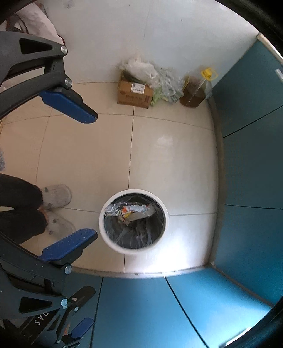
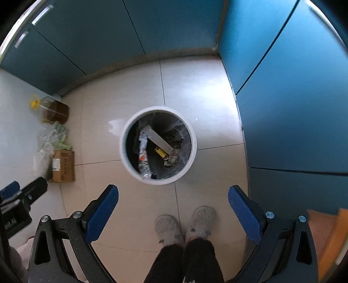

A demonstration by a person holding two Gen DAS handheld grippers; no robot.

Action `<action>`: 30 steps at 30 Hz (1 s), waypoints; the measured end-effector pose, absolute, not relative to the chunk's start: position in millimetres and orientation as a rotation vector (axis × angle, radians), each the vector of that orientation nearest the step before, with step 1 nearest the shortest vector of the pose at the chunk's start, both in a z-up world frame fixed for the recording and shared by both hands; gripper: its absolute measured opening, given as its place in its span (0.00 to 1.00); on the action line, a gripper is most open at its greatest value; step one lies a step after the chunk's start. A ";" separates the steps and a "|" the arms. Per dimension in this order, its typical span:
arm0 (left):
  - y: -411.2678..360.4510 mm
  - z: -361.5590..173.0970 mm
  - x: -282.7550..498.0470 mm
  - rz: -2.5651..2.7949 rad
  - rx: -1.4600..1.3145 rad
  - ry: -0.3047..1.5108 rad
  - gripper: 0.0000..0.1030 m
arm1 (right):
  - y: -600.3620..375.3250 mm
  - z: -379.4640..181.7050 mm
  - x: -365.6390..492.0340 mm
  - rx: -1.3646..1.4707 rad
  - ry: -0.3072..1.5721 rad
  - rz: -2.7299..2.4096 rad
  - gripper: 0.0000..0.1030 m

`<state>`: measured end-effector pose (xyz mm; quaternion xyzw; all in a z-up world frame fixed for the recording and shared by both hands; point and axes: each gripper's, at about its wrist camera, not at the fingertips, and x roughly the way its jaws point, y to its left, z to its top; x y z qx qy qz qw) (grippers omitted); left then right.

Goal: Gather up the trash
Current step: 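Open both tools to drop the bag and sachet into the bin, then grasp the red packet with the left tool while the right tool grasps the green pepper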

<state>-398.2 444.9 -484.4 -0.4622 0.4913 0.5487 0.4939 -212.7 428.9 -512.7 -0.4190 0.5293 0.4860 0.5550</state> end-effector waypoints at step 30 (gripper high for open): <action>297.8 -213.2 -28.0 0.872 -0.444 1.226 0.96 | 34.2 -210.9 179.6 -0.111 1.309 0.303 0.99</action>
